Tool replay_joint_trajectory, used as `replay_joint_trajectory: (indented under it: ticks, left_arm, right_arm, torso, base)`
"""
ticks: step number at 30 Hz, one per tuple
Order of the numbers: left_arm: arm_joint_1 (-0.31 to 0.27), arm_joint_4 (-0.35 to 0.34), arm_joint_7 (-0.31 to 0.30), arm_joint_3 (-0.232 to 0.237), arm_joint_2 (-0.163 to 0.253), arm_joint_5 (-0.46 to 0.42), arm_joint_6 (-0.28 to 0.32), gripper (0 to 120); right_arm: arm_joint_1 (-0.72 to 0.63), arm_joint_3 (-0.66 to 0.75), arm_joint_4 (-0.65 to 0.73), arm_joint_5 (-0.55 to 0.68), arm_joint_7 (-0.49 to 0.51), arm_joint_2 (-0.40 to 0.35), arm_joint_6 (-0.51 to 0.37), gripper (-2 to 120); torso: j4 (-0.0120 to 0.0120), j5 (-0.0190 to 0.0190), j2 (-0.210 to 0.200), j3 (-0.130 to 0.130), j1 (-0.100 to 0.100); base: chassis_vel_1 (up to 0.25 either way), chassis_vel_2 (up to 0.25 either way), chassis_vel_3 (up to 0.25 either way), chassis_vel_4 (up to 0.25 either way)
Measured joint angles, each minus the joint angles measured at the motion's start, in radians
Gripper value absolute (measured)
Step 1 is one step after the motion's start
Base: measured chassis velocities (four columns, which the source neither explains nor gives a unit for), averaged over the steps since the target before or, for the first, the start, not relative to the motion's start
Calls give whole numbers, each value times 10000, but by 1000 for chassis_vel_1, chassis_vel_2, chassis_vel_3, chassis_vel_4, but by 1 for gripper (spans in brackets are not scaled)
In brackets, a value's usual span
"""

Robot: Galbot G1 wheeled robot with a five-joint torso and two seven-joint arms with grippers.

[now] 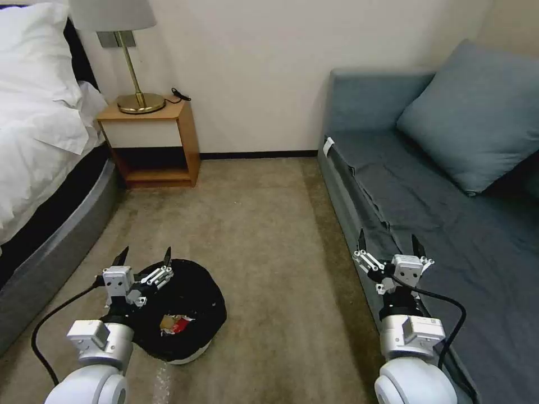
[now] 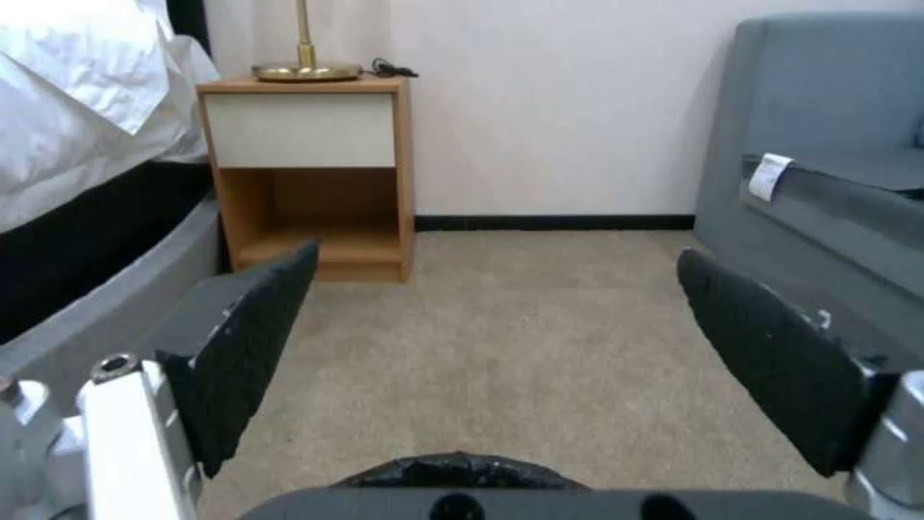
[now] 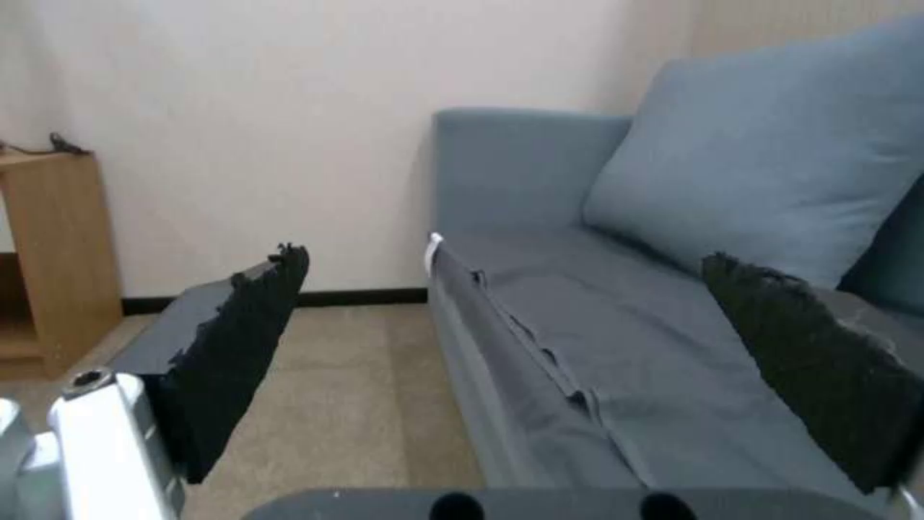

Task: Pick up the trash bin, then pick up the garbage on the floor and place it into the trash bin.

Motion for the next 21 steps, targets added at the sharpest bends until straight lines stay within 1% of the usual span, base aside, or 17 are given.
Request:
replay_joint_trajectory:
  ticks: [21]
  left_arm:
    - [-11, 16, -1, -6, 4, 2, 0, 100]
  right_arm:
    - [19, -2, -5, 22, 16, -13, -31, 100]
  torso:
    - [0, 0, 0, 0, 0]
  base:
    - [0, 0, 0, 0]
